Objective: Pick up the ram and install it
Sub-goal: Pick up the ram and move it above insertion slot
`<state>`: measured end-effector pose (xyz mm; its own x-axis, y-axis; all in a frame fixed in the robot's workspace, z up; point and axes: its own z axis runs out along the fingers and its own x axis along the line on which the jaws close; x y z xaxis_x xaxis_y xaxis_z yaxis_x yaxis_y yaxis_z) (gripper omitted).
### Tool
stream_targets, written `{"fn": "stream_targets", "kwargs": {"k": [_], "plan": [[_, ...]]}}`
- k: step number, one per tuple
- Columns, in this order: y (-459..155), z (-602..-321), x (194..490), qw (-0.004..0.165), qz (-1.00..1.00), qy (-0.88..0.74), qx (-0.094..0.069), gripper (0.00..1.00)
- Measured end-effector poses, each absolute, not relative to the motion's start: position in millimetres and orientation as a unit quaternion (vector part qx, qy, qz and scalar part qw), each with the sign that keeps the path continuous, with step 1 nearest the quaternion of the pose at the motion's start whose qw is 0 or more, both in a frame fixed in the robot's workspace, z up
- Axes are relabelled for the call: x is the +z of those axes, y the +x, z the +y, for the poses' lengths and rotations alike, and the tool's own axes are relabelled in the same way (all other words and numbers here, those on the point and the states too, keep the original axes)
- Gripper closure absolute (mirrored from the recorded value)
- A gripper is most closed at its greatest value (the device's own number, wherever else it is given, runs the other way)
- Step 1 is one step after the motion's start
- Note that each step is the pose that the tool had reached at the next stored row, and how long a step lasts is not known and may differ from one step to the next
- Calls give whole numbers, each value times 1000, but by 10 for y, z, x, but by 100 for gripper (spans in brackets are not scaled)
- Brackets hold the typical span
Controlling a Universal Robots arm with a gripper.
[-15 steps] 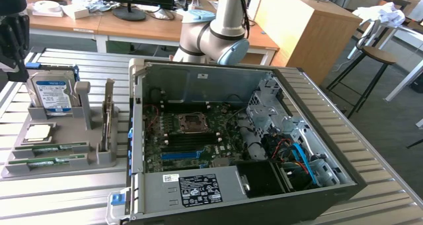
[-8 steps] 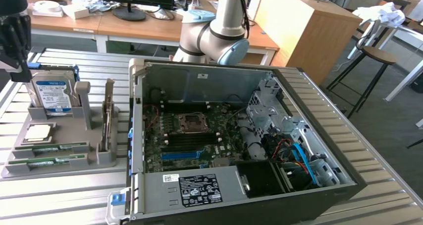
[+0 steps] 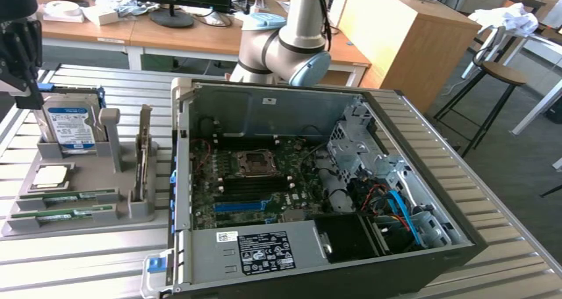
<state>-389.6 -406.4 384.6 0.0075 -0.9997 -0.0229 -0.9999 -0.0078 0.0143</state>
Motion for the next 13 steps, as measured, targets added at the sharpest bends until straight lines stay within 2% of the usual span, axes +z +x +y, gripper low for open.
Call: {"fn": "stream_targets", "kwargs": {"k": [13], "plan": [[-3890,-4064,3846,3,704,-710,13,89]]}}
